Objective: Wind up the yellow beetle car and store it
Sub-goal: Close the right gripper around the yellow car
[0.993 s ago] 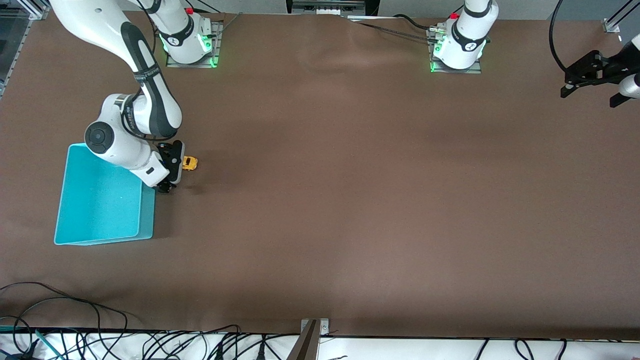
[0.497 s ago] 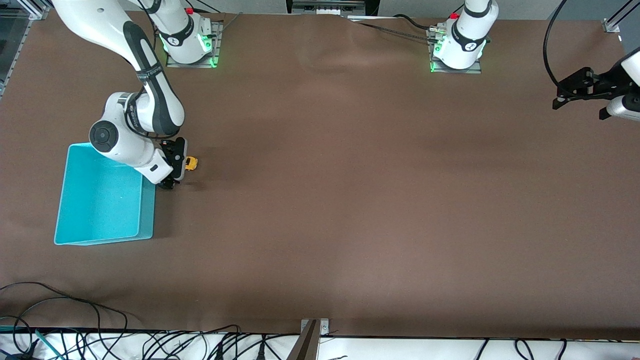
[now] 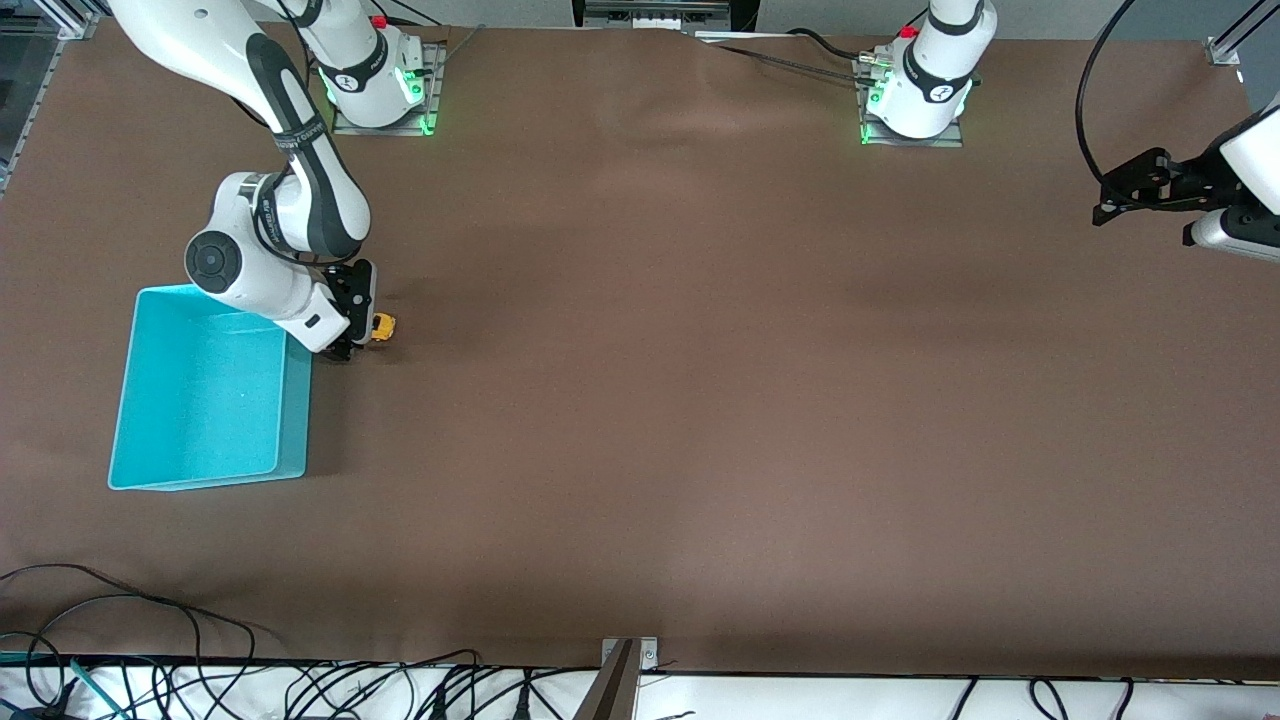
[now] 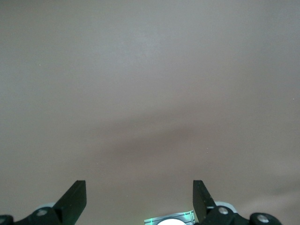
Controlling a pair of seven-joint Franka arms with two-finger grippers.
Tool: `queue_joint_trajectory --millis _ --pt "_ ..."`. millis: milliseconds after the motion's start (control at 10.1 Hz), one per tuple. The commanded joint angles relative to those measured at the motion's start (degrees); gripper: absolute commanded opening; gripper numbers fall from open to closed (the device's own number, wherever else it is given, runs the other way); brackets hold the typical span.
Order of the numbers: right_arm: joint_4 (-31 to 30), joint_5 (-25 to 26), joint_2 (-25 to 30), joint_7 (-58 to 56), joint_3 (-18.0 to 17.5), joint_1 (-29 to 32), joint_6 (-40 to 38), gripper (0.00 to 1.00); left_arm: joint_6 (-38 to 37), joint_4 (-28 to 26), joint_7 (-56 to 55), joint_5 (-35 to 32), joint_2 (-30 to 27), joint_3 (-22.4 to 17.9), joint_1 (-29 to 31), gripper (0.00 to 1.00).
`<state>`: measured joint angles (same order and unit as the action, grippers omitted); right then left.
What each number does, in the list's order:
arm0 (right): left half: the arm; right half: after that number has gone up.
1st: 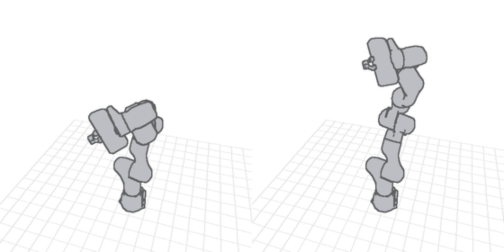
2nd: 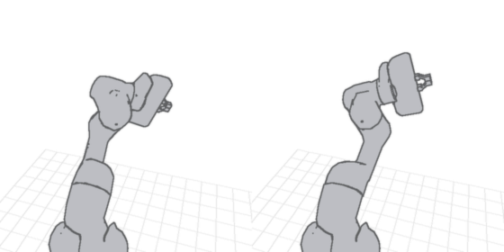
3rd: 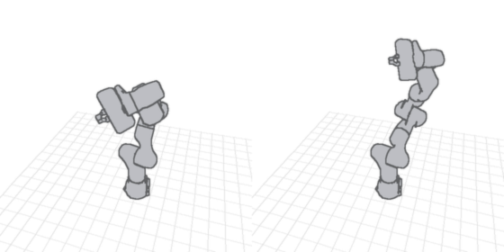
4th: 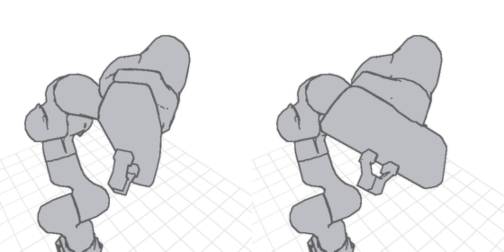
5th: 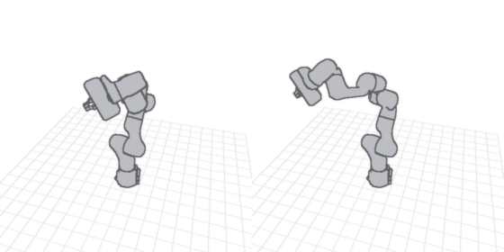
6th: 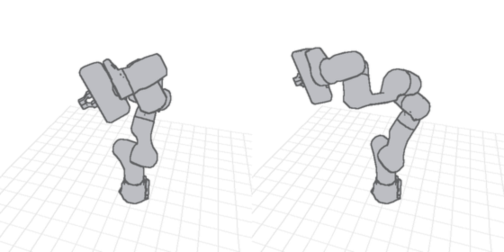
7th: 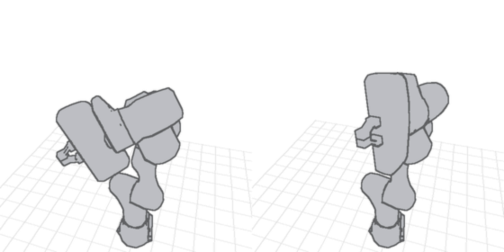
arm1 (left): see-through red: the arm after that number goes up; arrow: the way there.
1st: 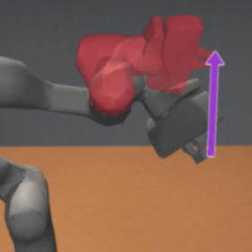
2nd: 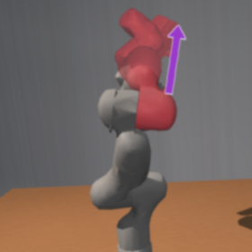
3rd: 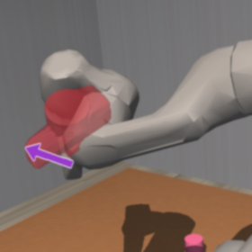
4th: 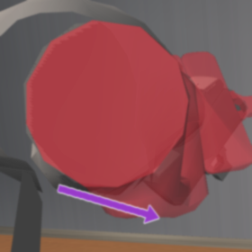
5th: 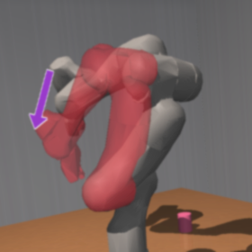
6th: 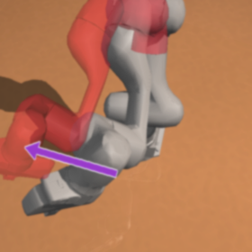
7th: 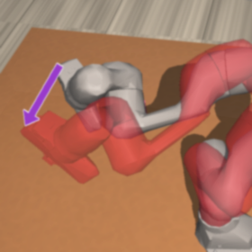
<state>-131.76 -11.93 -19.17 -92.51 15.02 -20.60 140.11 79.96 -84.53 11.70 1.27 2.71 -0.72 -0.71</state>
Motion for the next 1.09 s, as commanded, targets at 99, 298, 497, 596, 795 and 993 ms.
queue_joint_trajectory --millis 99,298,497,596,795,993 --pt "-1.92 -1.52 1.59 -4.86 -0.17 0.03 1.22 0.36 0.12 -0.63 -0.71 1.54 -0.60 0.01 0.01 1.00" --pt "-1.83 -1.52 1.33 -6.44 -0.08 0.03 1.92 0.15 -1.12 -0.64 -1.76 1.54 -0.69 -0.16 0.62 1.00" --pt "-1.57 -1.52 2.20 -6.45 0.01 0.03 1.40 0.05 -0.77 -0.55 -4.74 1.63 -0.51 -0.34 0.80 1.00" --pt "-1.57 -1.52 4.12 -5.50 0.01 0.03 1.22 0.05 -0.42 -0.37 -6.41 1.63 -0.34 -0.16 0.63 1.00" --pt "-0.95 -1.43 7.81 -5.05 -0.17 -0.05 1.13 0.02 -0.42 -0.46 -6.69 1.72 -0.43 -0.07 0.63 1.00" --pt "2.28 -1.34 10.46 -5.13 -0.08 -0.05 0.87 0.00 -0.50 -0.46 -6.69 1.72 -0.34 -0.16 0.80 1.00"
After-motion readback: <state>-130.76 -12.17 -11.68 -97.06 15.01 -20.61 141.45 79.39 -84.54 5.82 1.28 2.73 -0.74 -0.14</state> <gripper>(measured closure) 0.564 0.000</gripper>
